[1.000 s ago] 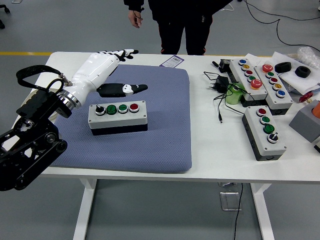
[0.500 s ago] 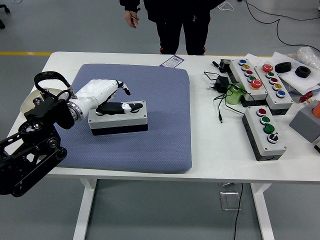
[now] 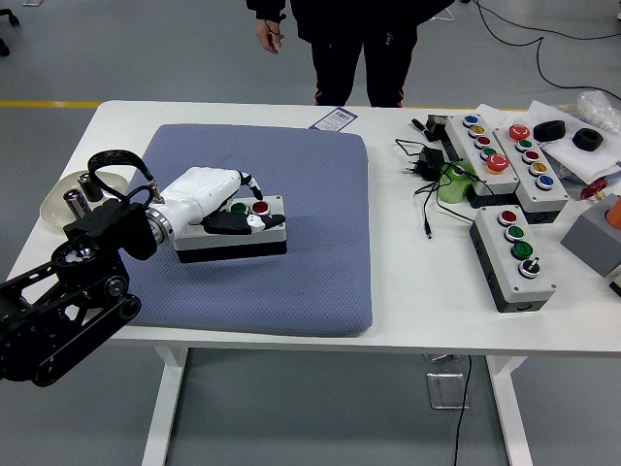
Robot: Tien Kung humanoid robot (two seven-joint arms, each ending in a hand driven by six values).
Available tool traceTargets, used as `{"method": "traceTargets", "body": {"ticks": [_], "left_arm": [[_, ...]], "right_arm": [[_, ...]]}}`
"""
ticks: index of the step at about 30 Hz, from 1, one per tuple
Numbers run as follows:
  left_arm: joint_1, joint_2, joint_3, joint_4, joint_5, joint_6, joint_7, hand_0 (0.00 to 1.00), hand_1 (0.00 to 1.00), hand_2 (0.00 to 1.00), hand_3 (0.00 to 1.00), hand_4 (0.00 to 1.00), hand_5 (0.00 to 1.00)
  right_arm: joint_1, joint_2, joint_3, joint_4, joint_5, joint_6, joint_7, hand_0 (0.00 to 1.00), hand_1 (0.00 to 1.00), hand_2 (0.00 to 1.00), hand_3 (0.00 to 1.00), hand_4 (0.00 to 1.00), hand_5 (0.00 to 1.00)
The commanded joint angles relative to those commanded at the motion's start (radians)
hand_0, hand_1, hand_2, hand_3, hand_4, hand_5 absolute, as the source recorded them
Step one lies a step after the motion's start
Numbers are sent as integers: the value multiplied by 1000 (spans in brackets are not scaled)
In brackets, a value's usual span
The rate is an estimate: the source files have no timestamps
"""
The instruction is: Pick up the button,place it on the desk,press the button,press the button
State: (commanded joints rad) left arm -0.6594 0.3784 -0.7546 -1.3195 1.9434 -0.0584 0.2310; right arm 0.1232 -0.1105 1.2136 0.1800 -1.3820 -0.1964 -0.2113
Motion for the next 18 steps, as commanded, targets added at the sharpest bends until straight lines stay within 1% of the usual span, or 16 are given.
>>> {"method": "traceTargets", "body": {"ticks": [7,10,12,15,18], "left_arm": [[-6,-15,20,22,12,-13,4,2,2,2,706,887,998],[-11,-18,31,42,13,-27,9,2,2,2,704,886,998],[-10,-16,31,50,19,-51,10,2,2,2,704,886,998],[-6,-9,28,40,20,-61,6,2,2,2,701,888,998],[-3,-6,12,24,22,-58,5,2,2,2,701,888,998]], "right_arm": [[3,0,-1,0,-1,1,0,746,682,702,577,180,109],[4,0,-2,0,0,1,0,745,682,702,576,180,110],[5,0,-2,0,-1,1,0,745,682,702,576,180,110],[5,-1,-3,0,2,0,1,746,682,702,576,181,110],[5,-1,-2,0,-1,1,1,746,682,702,576,181,110]]}}
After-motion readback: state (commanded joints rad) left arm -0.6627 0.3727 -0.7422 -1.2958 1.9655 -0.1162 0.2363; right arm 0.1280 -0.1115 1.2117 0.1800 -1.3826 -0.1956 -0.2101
